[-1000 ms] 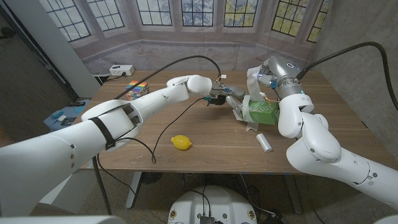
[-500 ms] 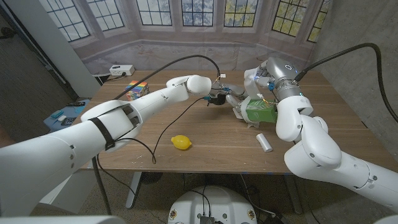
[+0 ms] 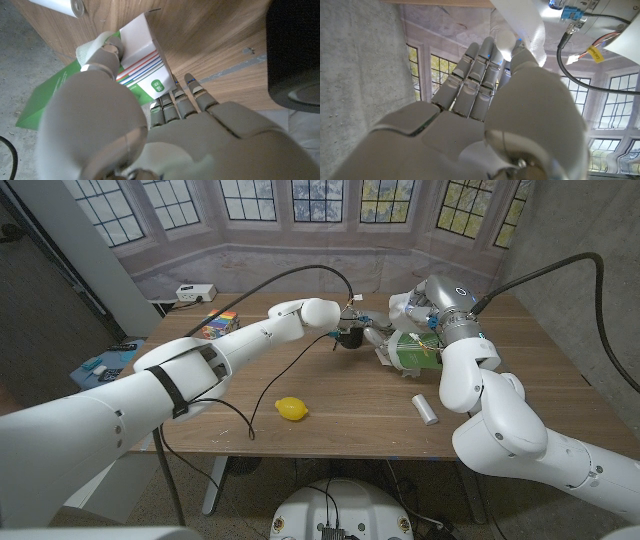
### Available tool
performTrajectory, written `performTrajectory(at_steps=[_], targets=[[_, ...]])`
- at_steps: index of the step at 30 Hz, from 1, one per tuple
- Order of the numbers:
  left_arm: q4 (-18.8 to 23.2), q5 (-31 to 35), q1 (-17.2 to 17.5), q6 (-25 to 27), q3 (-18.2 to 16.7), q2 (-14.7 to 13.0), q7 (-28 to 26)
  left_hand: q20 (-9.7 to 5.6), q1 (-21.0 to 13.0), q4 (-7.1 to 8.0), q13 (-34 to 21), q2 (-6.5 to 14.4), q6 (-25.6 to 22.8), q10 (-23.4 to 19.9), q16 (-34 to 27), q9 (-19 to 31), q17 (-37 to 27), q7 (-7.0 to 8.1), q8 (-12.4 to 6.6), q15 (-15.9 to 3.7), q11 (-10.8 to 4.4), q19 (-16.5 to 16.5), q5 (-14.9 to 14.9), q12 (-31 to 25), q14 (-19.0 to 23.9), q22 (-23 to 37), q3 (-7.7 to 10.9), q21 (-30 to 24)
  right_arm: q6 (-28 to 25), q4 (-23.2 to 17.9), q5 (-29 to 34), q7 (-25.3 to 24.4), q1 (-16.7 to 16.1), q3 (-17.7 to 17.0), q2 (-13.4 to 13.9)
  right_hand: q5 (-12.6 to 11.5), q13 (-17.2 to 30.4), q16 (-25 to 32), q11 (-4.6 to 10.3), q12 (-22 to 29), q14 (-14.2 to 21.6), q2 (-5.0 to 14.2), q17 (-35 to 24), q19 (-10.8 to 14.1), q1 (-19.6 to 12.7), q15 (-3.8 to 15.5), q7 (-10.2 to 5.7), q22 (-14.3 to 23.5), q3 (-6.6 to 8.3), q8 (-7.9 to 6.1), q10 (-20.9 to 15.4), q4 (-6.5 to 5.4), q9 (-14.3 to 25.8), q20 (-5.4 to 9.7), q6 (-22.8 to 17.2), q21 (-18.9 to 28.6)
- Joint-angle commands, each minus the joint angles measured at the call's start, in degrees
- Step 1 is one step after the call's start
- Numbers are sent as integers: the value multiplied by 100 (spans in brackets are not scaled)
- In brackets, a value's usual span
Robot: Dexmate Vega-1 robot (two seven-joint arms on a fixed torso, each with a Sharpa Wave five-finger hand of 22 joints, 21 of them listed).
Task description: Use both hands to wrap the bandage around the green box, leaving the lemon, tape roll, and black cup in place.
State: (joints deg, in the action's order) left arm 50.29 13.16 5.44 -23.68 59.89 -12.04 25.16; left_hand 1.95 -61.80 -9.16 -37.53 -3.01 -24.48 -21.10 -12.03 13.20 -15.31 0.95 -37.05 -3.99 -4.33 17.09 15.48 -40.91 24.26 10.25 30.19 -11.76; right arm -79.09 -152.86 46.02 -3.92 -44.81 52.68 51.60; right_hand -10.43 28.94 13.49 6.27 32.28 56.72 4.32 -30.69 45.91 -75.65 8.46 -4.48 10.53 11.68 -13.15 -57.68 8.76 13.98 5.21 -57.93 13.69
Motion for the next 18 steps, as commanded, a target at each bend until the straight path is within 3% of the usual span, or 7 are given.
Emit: performTrajectory(at_steps=[1, 11, 18], targets=[[-5, -47, -30, 66, -22, 37, -93, 40, 379, 14, -22, 559, -462, -432, 3, 33, -12, 67, -1481, 14, -342, 11, 39, -29, 56, 29, 19, -37, -89, 24, 392, 222, -293, -2, -304, -27, 17, -13, 85, 40, 17, 99, -26, 20, -153, 528, 15, 9, -21, 19, -123, 16, 26, 112, -13, -4], [153, -36, -3, 207, -66, -38, -190, 58, 386, 17, -13, 558, -468, -460, -2, 36, -9, 78, -1487, 16, -349, 15, 45, -38, 87, 30, 17, -39, -89, 37, 644, 309, -498, 8, -520, -26, 12, -18, 74, 36, 8, 99, -42, 27, -163, 527, 21, 9, -24, 19, -129, 21, 27, 108, -19, -2], [222, -48, 1, 282, -120, -102, -250, 61, 383, 13, -17, 558, -465, -472, 4, 32, -5, 73, -1485, 17, -329, 23, 50, -48, 87, 30, 20, -41, -89, 77, 1103, 624, -573, 92, -704, -26, 14, -17, 90, 38, 11, 99, -50, 26, -163, 527, 23, 9, -27, 21, -133, 20, 27, 100, -19, -3]])
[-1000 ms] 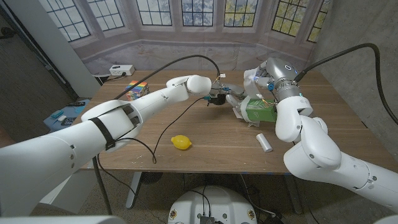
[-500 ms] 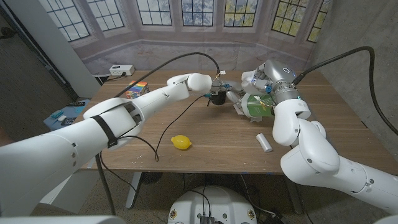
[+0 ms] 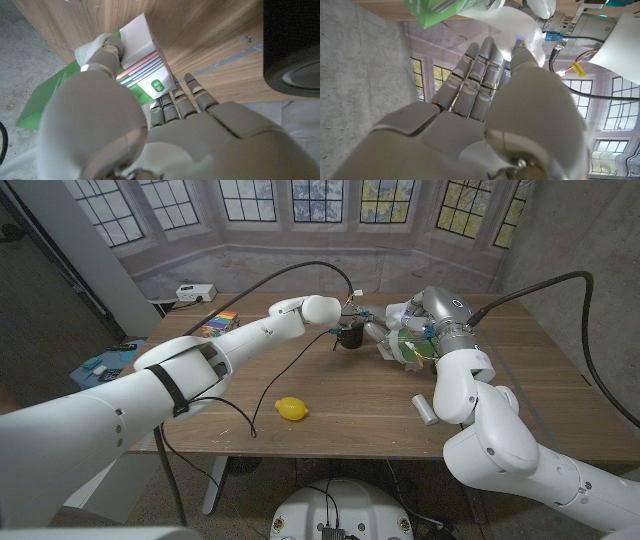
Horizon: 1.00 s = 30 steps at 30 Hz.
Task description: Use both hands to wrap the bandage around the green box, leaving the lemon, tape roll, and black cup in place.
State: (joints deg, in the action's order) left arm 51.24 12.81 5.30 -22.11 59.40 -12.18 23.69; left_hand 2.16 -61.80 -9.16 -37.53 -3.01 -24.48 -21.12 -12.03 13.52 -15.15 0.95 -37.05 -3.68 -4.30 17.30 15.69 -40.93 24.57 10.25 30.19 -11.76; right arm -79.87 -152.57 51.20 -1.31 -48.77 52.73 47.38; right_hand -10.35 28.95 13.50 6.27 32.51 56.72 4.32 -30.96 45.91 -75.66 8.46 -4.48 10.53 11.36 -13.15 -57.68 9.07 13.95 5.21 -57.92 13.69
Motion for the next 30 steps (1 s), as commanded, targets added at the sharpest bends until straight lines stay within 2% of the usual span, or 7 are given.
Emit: performTrajectory(at_steps=[1, 13, 25, 30], targets=[[138, -16, 16, 133, -79, -98, -110, 40, 381, 12, -18, 558, -470, -465, 3, 1, -22, 73, -1488, -15, -338, 2, 28, -45, 55, 30, 17, -41, -12, 59, 670, 420, -187, 102, -321, -33, 15, -16, 91, 13, 13, 101, -25, 26, -162, 526, 22, 9, 5, 22, -128, -12, 31, 101, -18, -3], [164, -68, 2, 145, -151, -152, -160, 35, 394, 18, -11, 558, -470, -467, 5, 8, -19, 48, -1494, -10, -325, 8, 37, -46, 66, 33, 12, -45, -12, 245, 1451, 844, -491, 118, -804, -30, 15, -20, 72, 10, 13, 104, -43, 28, -170, 528, 35, 9, 1, 23, -125, -10, 32, 97, -23, -3], [519, -56, 95, 395, -210, -310, -166, 34, 401, 18, -15, 558, -472, -474, 8, 4, -16, 56, -1493, -8, -328, 11, 46, -55, 70, 35, 7, -47, 231, 322, 797, 178, -1020, -332, -1027, -29, 21, -23, 73, 12, 13, 104, -56, 31, -174, 528, 31, 9, -3, 25, -126, -10, 32, 103, -25, -3], [628, -53, 128, 465, -237, -366, -169, 36, 406, 24, -18, 569, -478, -471, 5, 7, -20, 64, -1498, -6, -322, 12, 49, -57, 71, 36, 2, -48, 286, 347, 467, -134, -1126, -453, -1030, -29, 18, -25, 80, 8, 14, 104, -60, 30, -177, 531, 27, 9, -4, 25, -122, -9, 33, 102, -28, -4]])
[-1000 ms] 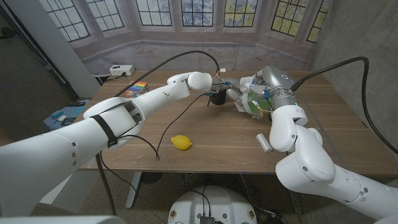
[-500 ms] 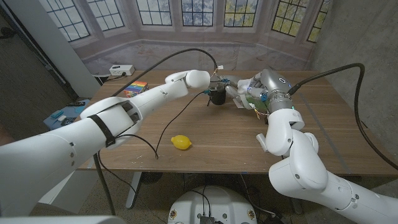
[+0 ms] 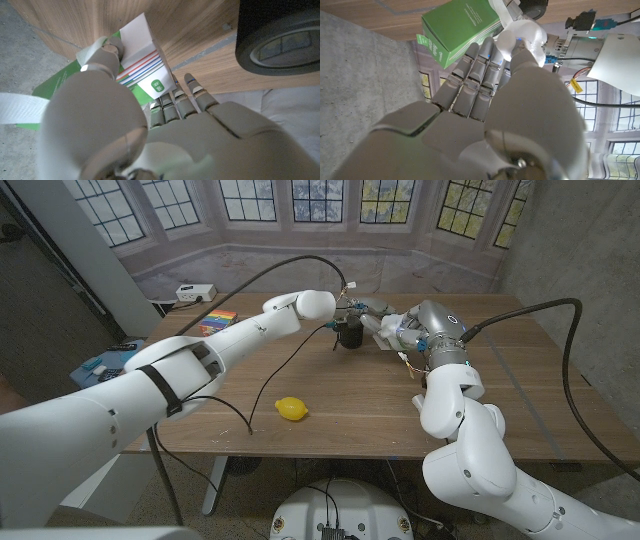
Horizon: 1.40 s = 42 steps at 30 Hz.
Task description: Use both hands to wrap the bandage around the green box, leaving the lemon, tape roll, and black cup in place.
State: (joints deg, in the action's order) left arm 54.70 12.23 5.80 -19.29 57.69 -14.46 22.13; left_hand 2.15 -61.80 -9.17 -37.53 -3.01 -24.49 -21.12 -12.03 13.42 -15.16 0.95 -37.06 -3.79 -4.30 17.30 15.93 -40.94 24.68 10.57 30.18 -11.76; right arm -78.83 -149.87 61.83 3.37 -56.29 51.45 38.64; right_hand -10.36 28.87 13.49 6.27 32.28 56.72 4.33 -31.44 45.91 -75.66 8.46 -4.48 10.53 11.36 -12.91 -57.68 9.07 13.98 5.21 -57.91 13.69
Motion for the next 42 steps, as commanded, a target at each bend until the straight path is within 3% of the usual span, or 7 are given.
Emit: performTrajectory(at_steps=[1, 20, 42], targets=[[299, 9, 81, 190, -70, -150, -15, 38, 410, 26, -18, 568, -474, -475, 6, 17, -19, 60, -1495, 6, -313, 11, 26, -58, 60, 4, 0, -47, 191, 80, -661, -665, -386, -342, -154, -28, 24, -26, 80, 31, 12, 103, -13, 33, -178, 531, 28, 8, -4, 2, -124, -7, 30, 103, -28, -3], [551, -14, 122, 340, -177, -320, 14, 34, 415, 17, -2, 561, -478, -483, 13, 15, -10, 57, -1499, 7, -330, 13, 38, -56, 71, 5, 3, -48, 346, 236, -1981, -1874, -457, -649, -57, -24, 29, -29, 56, 31, 19, 109, -41, 45, -185, 529, 27, 9, -11, 2, -126, -9, 31, 106, -39, 0], [969, 59, 191, 642, -251, -457, -32, 44, 421, 18, -2, 573, -483, -496, 8, 16, -16, 55, -1504, 15, -334, 14, 44, -67, 74, 6, -10, -49, 229, 121, -3234, -2965, -649, -852, 276, -22, 27, -44, 74, 29, 22, 102, -61, 47, -195, 530, 25, 8, -19, 4, -134, -7, 33, 105, -45, -2]])
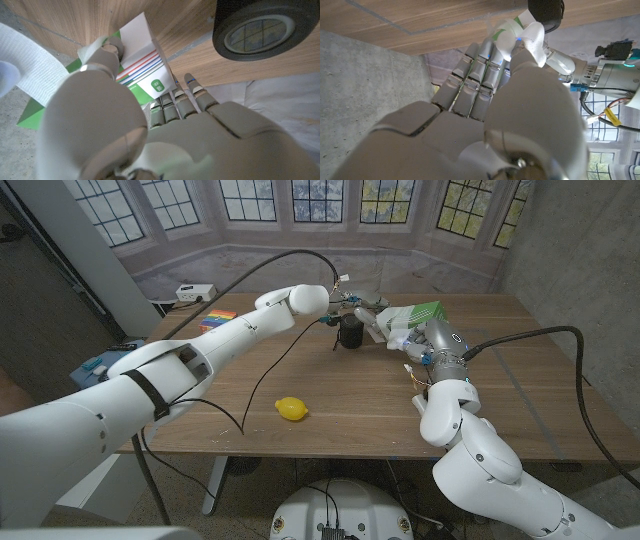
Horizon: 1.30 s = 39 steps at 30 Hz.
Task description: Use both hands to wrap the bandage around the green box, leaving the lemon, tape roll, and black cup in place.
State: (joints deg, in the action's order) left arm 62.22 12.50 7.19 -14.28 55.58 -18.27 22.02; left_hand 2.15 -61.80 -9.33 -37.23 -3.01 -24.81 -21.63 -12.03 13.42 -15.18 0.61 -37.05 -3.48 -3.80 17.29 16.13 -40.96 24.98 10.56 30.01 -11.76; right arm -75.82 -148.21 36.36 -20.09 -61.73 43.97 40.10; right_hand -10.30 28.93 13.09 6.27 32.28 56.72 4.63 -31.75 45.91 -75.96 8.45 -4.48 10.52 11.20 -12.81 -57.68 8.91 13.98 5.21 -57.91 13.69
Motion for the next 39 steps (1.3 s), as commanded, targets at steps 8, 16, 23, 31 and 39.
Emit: performTrajectory(at_steps=[8, 16, 23, 31, 39], targets=[[323, 22, 95, 205, -76, -118, -47, 45, 413, 28, -35, 574, -447, -435, 7, 18, -16, 89, -1507, -19, -374, 16, 25, -65, 45, 7, 5, -50, -65, -6, -1104, -907, -119, -152, 201, -29, 18, -9, 79, 24, 20, 74, -35, 51, -166, 531, 20, 8, -5, -9, -132, 7, 32, 105, -58, -2], [425, 12, 140, 296, -106, -173, -46, 49, 425, 35, -32, 574, -452, -440, 8, 15, -15, 87, -1508, -17, -359, 15, 28, -68, 50, 7, 4, -50, 83, 129, -1487, -1108, -88, -261, 292, -30, 17, -14, 74, 19, 22, 72, -40, 53, -169, 532, 18, 8, -6, -5, -124, 8, 33, 112, -51, -2], [435, 9, 142, 316, -114, -178, -51, 50, 431, 35, -26, 570, -449, -433, 11, 19, -12, 81, -1511, -22, -360, 11, 30, -64, 53, 7, 5, -49, 200, 284, -1758, -1252, -80, -387, 338, -30, 21, -18, 74, 21, 26, 71, -45, 51, -167, 532, 20, 8, -9, -1, -127, 5, 33, 116, -45, -4], [444, -8, 126, 336, -116, -182, -8, 52, 435, 35, -23, 567, -452, -441, 15, 12, -7, 79, -1508, -19, -365, 12, 34, -67, 56, 7, 12, -49, 416, 533, -1990, -1399, -47, -523, 364, -30, 21, -23, 88, 16, 24, 73, -50, 52, -163, 532, 11, 8, -12, 0, -121, 2, 33, 122, -44, -4], [487, -27, 133, 369, -128, -209, 23, 49, 442, 37, -32, 567, -451, -433, 14, 13, -10, 77, -1509, -22, -368, 8, 34, -71, 53, 7, 4, -48, 564, 766, -2112, -1451, 103, -514, 399, -31, 18, -27, 83, 19, 27, 72, -54, 49, -163, 532, 12, 7, -14, -3, -133, 2, 33, 123, -52, -7]])
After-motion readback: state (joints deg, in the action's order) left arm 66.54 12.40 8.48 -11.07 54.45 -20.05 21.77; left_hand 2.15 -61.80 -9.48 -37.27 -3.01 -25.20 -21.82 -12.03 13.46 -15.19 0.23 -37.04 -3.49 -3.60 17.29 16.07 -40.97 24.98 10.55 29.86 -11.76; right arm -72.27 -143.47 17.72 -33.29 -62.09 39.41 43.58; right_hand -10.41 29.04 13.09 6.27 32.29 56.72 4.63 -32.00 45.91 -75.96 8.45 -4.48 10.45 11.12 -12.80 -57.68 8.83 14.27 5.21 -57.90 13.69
